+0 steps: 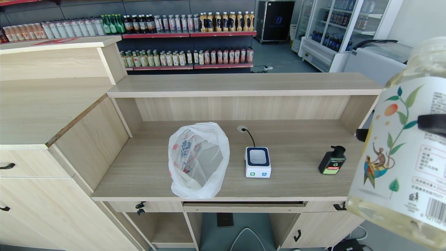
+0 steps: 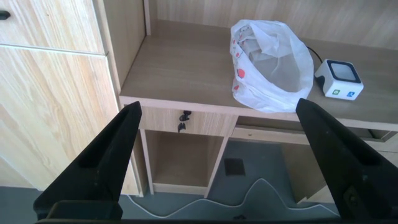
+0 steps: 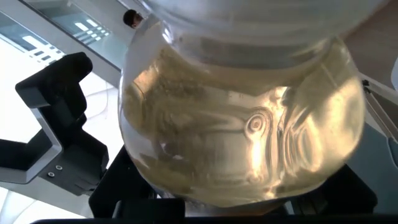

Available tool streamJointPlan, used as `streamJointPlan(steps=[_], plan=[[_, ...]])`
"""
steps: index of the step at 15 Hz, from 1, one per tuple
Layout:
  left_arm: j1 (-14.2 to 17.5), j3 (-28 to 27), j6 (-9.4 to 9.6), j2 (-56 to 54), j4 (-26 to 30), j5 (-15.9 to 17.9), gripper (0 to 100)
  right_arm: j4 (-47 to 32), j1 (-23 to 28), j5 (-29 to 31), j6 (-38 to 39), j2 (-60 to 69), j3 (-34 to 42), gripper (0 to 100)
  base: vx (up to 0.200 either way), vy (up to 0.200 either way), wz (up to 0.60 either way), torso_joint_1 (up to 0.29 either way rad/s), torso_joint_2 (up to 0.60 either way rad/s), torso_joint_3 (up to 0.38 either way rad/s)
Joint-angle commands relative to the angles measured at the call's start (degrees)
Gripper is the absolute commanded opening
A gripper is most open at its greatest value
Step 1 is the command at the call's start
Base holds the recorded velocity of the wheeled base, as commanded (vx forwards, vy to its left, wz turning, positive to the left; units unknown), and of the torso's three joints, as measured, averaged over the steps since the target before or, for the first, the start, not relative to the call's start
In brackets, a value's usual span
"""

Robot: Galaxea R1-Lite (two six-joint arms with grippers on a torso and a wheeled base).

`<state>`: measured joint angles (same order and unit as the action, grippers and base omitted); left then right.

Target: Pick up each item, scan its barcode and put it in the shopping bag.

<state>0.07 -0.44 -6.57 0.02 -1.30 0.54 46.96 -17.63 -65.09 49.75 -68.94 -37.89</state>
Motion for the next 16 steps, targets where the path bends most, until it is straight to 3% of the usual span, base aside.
streamJointPlan(steps=[1, 3, 6, 9, 12, 13, 16], plan=[[0.01, 0.0, -0.02, -0.02, -0.01, -0.01, 100, 0.06, 4.53, 0.22, -0.97, -0.85, -0.08, 0, 0.0, 0.0, 0.0, 0.0, 0.0, 0.0], [0.01, 0.0, -0.02, -0.02, -0.01, -0.01, 100, 0.06, 13.67, 2.24, -7.83, -2.96, 1.33, 0, 0.0, 0.0, 0.0, 0.0, 0.0, 0.0], [0.01, 0.0, -0.02, -0.02, -0.01, -0.01, 100, -0.02, 20.97, 14.02, -19.52, -7.7, 3.08, 0, 0.0, 0.0, 0.0, 0.0, 0.0, 0.0], [0.01, 0.0, -0.02, -0.02, -0.01, -0.1, 100, 0.06, 21.76, 45.66, -38.94, -16.32, 2.56, 0, 0.0, 0.0, 0.0, 0.0, 0.0, 0.0], [0.01, 0.0, -0.02, -0.02, -0.01, -0.01, 100, 1.82, 20.53, 50.76, -50.01, -18.16, 3.61, 0, 0.0, 0.0, 0.0, 0.0, 0.0, 0.0], [0.01, 0.0, -0.02, -0.02, -0.01, -0.01, 100, 4.55, 20.44, 53.31, -59.86, -19.39, 4.75, 0, 0.0, 0.0, 0.0, 0.0, 0.0, 0.0], [0.01, 0.0, -0.02, -0.02, -0.01, -0.01, 100, 5.78, 20.97, 57.7, -74.97, -20.01, 5.72, 0, 0.0, 0.0, 0.0, 0.0, 0.0, 0.0]])
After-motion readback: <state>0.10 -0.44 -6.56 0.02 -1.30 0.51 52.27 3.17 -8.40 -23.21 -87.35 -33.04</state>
